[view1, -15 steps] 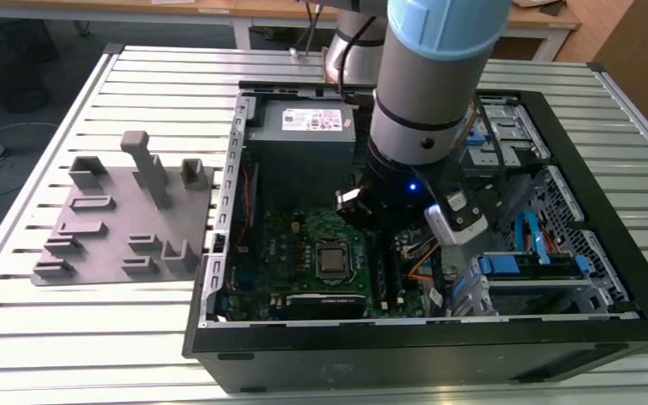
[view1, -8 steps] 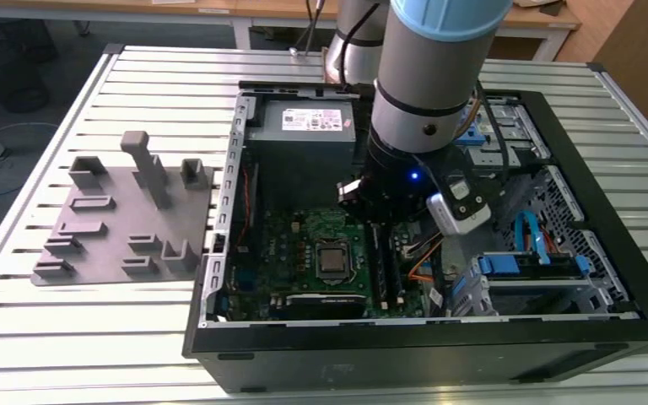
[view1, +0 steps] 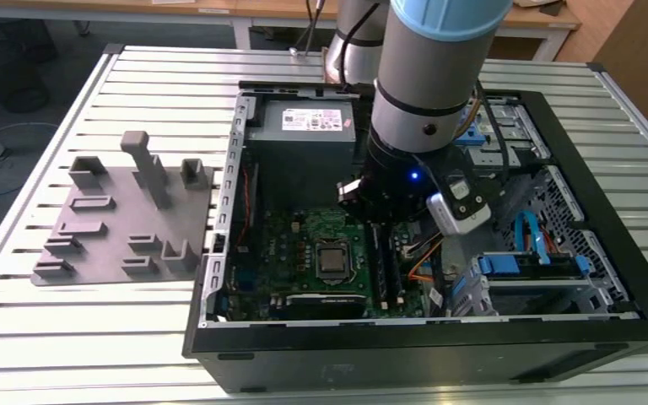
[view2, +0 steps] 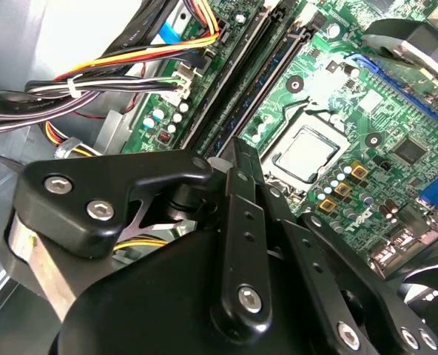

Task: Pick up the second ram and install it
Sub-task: 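Press down the second ram until it locks into place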

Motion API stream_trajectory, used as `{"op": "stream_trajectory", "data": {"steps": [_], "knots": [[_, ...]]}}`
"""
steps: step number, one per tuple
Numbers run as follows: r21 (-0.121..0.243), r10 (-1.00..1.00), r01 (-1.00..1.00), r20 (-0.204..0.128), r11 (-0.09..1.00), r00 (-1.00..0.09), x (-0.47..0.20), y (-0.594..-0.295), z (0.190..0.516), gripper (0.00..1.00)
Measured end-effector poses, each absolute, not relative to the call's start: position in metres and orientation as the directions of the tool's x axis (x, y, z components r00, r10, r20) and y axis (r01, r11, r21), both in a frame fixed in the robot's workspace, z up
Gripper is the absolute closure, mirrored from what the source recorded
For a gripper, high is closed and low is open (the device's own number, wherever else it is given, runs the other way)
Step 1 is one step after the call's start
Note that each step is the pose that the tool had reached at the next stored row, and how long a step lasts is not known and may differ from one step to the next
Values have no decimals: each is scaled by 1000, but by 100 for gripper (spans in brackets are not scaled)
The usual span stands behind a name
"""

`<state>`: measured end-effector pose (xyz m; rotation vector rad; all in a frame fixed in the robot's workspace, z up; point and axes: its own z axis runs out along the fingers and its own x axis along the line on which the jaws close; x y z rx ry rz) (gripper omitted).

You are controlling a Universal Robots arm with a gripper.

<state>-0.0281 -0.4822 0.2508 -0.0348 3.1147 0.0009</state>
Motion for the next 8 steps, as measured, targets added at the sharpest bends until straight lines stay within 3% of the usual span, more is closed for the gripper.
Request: {"op": "stream_trajectory", "data": {"steps": [8], "knots": [[26, -21, -22, -27, 999, -999, -28, -478, 244, 89]]}}
